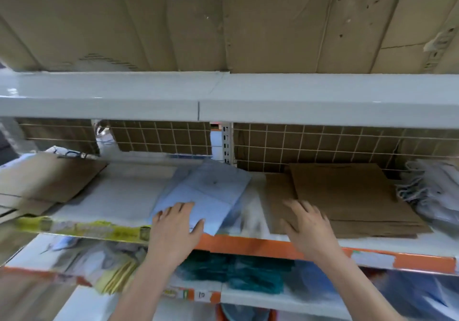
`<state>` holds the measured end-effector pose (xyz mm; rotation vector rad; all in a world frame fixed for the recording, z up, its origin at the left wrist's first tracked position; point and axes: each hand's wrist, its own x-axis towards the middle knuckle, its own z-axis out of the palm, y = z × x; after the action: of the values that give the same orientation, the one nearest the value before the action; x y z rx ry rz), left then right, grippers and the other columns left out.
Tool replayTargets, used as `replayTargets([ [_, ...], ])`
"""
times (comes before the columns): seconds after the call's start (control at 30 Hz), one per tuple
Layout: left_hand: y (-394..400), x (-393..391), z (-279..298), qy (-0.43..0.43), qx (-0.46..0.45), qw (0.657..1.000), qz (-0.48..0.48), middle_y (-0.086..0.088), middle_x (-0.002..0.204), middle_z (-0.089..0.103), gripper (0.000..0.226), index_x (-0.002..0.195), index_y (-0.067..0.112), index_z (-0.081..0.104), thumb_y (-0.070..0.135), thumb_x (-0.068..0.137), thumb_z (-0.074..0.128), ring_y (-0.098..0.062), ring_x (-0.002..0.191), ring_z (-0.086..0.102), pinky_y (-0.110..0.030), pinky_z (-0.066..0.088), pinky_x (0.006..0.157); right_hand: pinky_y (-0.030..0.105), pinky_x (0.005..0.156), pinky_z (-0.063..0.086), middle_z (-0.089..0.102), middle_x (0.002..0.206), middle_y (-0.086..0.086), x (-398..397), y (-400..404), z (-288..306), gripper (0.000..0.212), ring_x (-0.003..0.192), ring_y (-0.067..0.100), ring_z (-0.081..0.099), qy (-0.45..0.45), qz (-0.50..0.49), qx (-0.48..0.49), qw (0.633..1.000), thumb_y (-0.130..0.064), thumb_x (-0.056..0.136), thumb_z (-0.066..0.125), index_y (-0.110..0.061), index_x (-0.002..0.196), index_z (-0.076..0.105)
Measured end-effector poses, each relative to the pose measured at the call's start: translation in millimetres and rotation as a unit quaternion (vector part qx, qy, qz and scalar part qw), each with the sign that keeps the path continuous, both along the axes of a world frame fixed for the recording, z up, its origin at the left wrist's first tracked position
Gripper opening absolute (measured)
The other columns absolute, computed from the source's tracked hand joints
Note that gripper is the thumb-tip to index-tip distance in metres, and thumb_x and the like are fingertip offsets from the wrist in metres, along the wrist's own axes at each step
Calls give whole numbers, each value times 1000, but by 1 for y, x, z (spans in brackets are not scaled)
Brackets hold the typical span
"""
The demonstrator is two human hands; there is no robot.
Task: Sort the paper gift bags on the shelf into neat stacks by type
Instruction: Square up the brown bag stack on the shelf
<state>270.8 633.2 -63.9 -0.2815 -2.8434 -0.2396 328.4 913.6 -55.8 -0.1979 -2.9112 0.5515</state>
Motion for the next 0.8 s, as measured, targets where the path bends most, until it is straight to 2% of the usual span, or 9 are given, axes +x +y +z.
replayTargets([
  [0.1,-52,5,0,18,-18,1000,14,-5,87,72,53,97,15,72,51,72,42,-28,71,69,-39,54,66,37,110,28,41,144,-7,-3,-51,-5,48,134,20,36,-8,19,-9,1000,-39,95,48,-31,142,37],
  [0.43,-164,1,2,35,-13,996,76,-2,86,71,51,97,18,70,52,72,41,-28,74,69,-42,53,67,33,112,23,37,147,-12,-44,-167,-8,50,136,15,33,-38,101,-17,994,-41,95,47,-34,143,34],
  [0.53,-193,-9,-4,43,-11,995,92,-3,85,71,47,96,17,70,49,72,45,-29,73,68,-41,52,66,32,112,22,37,147,-11,-65,-192,-12,49,136,15,33,-38,116,-11,993,-40,95,47,-33,142,35],
  [0.8,-274,-64,-13,57,-38,990,126,0,84,70,51,96,19,70,52,73,40,-27,73,69,-38,52,65,31,109,26,39,146,-9,-133,-267,-25,48,133,16,38,-54,142,3,988,-39,96,45,-30,143,36],
])
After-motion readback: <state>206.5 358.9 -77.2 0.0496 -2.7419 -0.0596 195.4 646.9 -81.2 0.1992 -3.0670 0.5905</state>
